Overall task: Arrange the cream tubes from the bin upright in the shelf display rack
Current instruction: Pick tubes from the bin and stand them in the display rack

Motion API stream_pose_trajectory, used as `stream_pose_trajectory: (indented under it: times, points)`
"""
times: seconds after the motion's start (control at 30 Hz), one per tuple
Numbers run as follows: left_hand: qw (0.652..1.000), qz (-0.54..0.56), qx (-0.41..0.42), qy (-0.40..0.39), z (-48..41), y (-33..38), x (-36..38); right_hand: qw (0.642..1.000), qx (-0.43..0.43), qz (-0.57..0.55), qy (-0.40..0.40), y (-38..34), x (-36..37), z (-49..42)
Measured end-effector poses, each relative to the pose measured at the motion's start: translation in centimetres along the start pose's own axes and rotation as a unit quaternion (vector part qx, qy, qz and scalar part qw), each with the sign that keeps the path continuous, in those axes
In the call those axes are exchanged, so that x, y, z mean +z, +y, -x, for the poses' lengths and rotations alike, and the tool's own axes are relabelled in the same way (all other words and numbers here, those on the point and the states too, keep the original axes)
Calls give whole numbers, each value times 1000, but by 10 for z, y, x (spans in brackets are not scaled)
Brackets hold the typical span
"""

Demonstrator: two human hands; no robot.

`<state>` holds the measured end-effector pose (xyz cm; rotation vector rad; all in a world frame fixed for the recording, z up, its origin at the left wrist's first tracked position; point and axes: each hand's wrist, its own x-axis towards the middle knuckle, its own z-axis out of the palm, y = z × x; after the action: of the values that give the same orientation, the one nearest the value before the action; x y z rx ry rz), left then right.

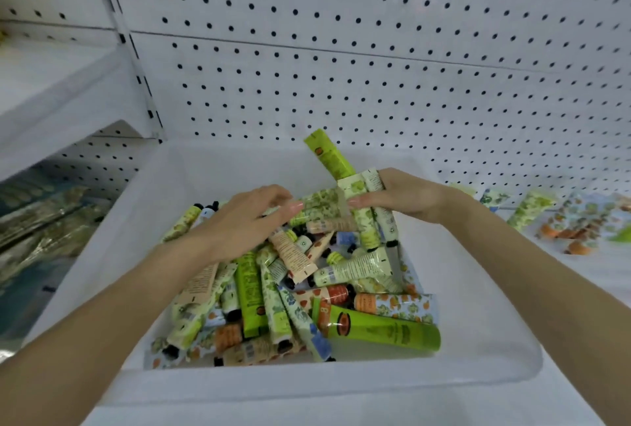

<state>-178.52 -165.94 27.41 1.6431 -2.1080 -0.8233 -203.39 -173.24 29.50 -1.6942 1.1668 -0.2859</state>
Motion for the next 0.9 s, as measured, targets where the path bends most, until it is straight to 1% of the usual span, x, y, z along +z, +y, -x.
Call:
stream_pose_trajectory:
  times: [0.07,0.13,0.27,0.33,0.47,0.53,0.63,0.77,0.9]
  points:
    - [998,55,-16,-1,-1,3,1,996,-17,-83,26,-10,8,2]
    - [990,136,-26,-14,-2,6,2,985,-13,-165,57,-22,21,-1]
    - [964,255,-20,-66,1,13,4,952,-15,-292,89,-46,54,-8]
    - [945,315,-26,-89,2,19,5,937,-18,-333,103,-53,65,-11]
    - [905,406,-39,-119,6,26,5,927,-28,-351,130,-56,77,-13]
    - [894,430,-52,-117,7,27,6,924,-36,-358,132,-55,80,-13]
    - [900,419,-72,-94,6,26,8,917,-48,-377,121,-53,84,-13]
    - [911,401,-68,-74,3,24,7,923,-65,-359,120,-53,83,-15]
    - [894,439,-43,-77,1,24,3,917,-77,-375,110,-50,77,-18]
